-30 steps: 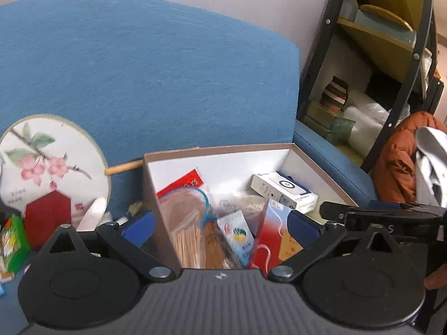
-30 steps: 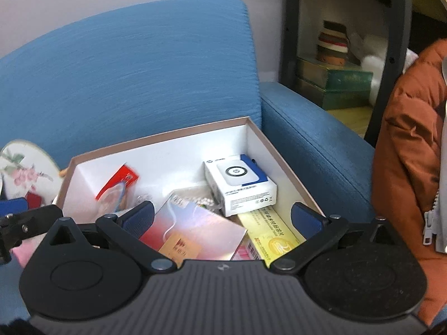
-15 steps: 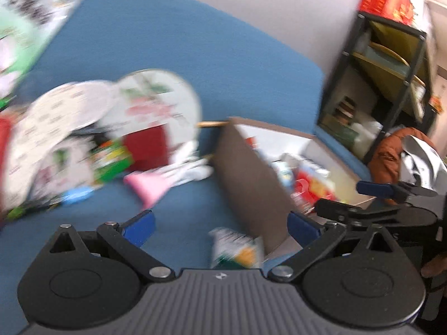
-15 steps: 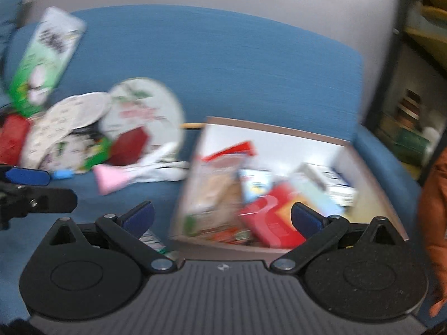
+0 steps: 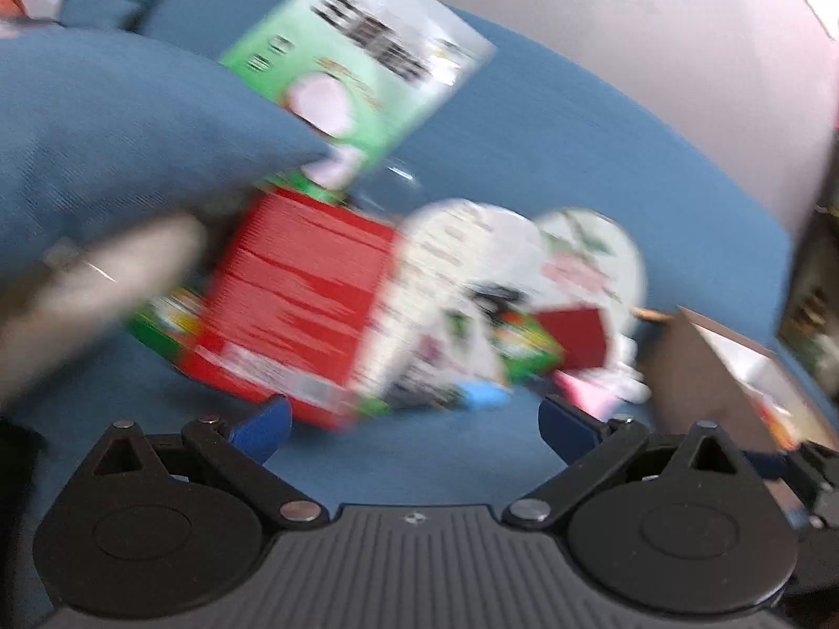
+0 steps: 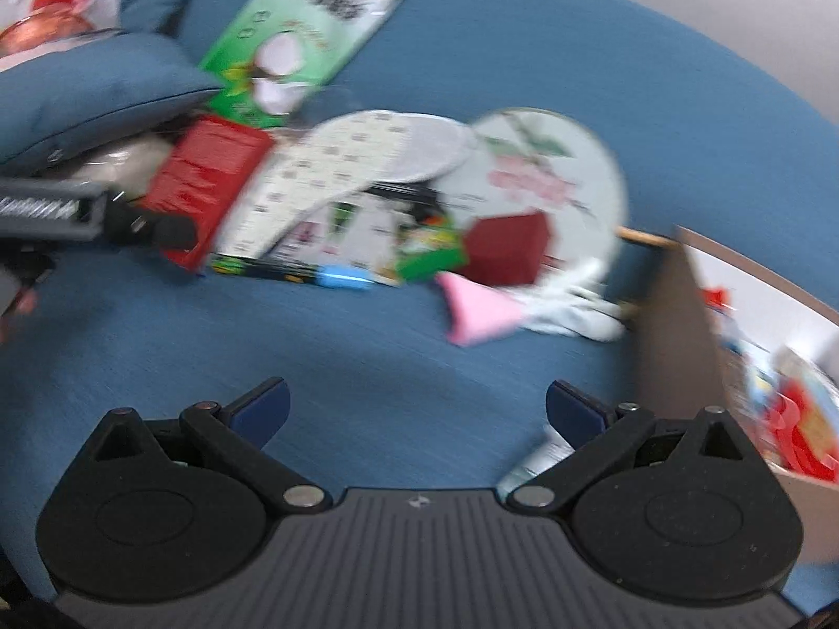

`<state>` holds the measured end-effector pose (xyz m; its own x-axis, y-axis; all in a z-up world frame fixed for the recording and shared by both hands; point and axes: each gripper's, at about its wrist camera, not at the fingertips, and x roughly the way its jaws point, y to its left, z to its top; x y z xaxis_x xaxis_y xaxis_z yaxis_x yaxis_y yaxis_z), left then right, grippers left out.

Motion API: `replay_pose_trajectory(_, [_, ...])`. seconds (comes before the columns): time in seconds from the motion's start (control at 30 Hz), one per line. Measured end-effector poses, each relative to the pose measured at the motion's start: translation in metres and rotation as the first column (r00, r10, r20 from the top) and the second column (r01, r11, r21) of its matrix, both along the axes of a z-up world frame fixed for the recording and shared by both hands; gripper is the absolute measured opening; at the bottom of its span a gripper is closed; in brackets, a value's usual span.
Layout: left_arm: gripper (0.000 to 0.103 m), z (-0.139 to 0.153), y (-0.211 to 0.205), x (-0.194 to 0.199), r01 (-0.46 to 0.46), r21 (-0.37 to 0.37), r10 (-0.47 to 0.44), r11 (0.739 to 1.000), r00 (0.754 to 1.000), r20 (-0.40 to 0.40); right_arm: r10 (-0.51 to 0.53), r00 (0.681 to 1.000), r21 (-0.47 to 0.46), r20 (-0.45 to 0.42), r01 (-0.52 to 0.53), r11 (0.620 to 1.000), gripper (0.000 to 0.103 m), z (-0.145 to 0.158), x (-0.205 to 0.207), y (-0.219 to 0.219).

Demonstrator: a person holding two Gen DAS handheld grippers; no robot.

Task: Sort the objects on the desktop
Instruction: 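Move both tools back toward the red box on the sofa, then grasp the red box with the left tool while the right tool pushes it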

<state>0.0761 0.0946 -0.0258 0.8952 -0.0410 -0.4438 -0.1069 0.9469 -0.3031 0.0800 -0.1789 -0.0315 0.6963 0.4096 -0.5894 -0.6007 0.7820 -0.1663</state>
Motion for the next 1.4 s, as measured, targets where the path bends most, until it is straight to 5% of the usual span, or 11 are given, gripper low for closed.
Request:
replay_pose_trajectory(0.2, [0.102,-0.006,0.039,0.022,-0.091,0.036,0.091,0.995,0.996,-0.001,0.117,0.993,-0.001,-0.012,-0.117,0.993,0.101,-0.02,0.012,0.064])
replay_pose_trajectory(0.6, [0.102,-0.01,0.053,0.059,-0.088,0.114,0.092,0.99,0.996,-0.022,0.314,0.948,0.005,0.057,-0.315,0.949,0.099,-0.056,0.029,0.153])
replay_pose_trajectory(0.87, [0.092,-0.018,0.061,0.069,-0.024,0.072,0.028,0.997,0.998,-0.05,0.378,0.921,-0.037,0.089,-0.376,0.926,0.078,-0.067,0.032,0.188])
replay_pose_trajectory(1.03, [0.084,-0.019,0.054,0.065,0.001,0.084,0.003,0.996,0.999,-0.044,0.423,0.902,-0.046,0.084,-0.421,0.906,0.058,-0.066,0.029,0.193])
replay_pose_trajectory(1.4, [0.068,-0.017,-0.002,0.03,0.131,0.077,-0.127,0.988,0.99,-0.058,0.363,0.93,-0.053,0.049,-0.361,0.931,0.056,-0.05,0.006,0.119])
